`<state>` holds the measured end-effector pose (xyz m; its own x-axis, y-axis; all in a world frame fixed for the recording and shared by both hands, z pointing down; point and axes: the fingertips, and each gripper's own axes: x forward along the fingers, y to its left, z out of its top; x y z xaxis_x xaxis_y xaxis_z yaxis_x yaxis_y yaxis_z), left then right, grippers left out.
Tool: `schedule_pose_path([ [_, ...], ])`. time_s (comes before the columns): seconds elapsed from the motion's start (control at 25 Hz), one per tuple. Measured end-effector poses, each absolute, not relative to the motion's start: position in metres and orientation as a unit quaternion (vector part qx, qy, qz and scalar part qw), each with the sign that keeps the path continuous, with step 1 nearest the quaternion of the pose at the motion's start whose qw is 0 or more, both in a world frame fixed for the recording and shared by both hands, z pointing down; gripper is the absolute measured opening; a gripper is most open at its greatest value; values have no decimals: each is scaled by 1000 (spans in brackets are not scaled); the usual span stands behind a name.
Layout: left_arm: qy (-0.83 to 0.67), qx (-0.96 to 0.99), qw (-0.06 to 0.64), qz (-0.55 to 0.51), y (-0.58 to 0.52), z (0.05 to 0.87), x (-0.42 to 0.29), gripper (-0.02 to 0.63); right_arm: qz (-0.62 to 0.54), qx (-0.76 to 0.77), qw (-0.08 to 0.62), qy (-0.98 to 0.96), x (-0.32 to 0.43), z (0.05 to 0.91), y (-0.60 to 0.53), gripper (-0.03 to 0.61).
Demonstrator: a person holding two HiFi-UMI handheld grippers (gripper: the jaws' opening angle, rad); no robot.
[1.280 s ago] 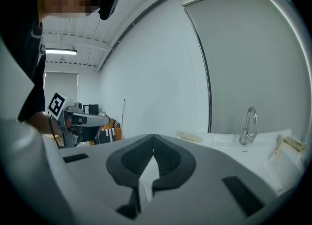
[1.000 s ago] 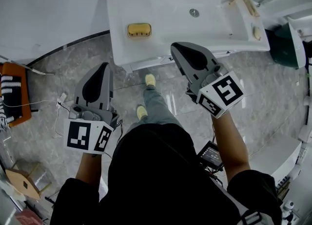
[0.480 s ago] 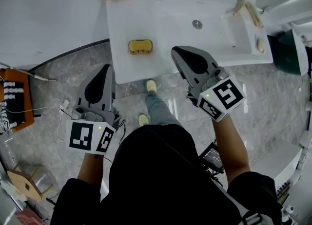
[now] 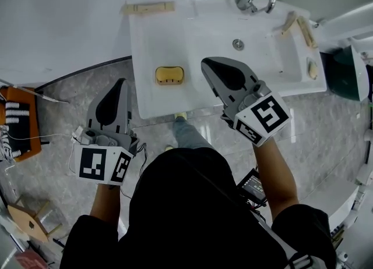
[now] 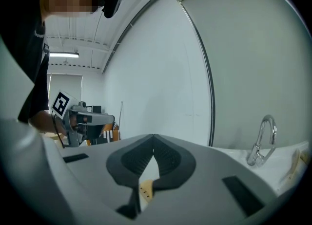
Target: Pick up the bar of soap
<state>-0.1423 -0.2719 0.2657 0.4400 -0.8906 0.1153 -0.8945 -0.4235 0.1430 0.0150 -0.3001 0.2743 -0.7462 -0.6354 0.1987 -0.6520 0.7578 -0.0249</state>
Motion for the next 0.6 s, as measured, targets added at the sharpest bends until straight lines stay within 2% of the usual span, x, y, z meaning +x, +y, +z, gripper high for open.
schedule_pose_path([
  [0.6, -562, 821, 95, 22, -312, 270, -127, 6, 20, 281, 125, -951, 19, 287, -334, 9],
])
